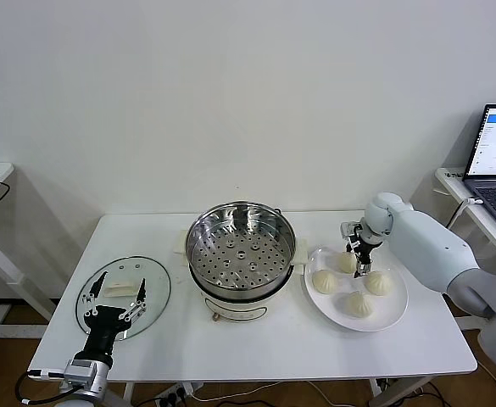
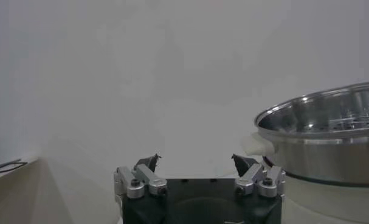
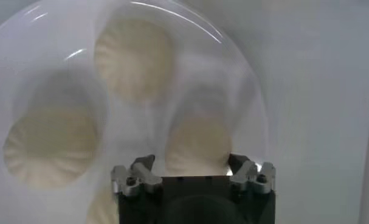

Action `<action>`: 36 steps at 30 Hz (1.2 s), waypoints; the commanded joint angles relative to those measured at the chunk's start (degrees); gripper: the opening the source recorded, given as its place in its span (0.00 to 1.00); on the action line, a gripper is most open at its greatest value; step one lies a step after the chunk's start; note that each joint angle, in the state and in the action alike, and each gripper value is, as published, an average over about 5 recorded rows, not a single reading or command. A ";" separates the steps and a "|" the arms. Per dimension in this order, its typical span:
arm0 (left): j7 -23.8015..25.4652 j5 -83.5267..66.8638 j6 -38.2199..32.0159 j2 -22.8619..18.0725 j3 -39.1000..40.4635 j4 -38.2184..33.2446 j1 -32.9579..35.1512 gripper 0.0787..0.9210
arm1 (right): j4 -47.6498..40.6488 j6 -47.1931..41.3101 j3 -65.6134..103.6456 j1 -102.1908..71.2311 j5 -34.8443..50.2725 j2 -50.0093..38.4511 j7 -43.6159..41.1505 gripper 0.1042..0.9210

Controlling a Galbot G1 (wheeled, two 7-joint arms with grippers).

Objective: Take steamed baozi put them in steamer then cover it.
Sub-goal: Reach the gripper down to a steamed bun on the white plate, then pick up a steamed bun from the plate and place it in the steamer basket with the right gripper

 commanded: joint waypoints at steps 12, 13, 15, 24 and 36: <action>-0.09 0.17 -0.08 -0.21 0.66 -0.29 0.17 0.88 | 12.06 1.15 -4.23 4.82 7.06 -8.38 -0.39 0.70; -0.11 0.18 -0.04 -0.17 0.77 -0.32 0.18 0.88 | 14.39 1.50 -5.68 6.35 8.57 -9.90 -0.47 0.70; -0.16 0.21 0.04 -0.03 1.02 -0.42 0.19 0.88 | 18.59 3.20 -8.86 10.23 11.29 -12.55 -0.76 0.70; -0.26 0.23 0.37 0.63 0.92 -0.94 0.43 0.88 | 32.04 25.86 -24.95 31.51 16.48 -16.70 -2.54 0.69; -0.17 0.16 0.55 1.02 0.06 -1.22 0.49 0.88 | 34.08 43.19 -37.10 46.90 17.46 -1.94 0.52 0.69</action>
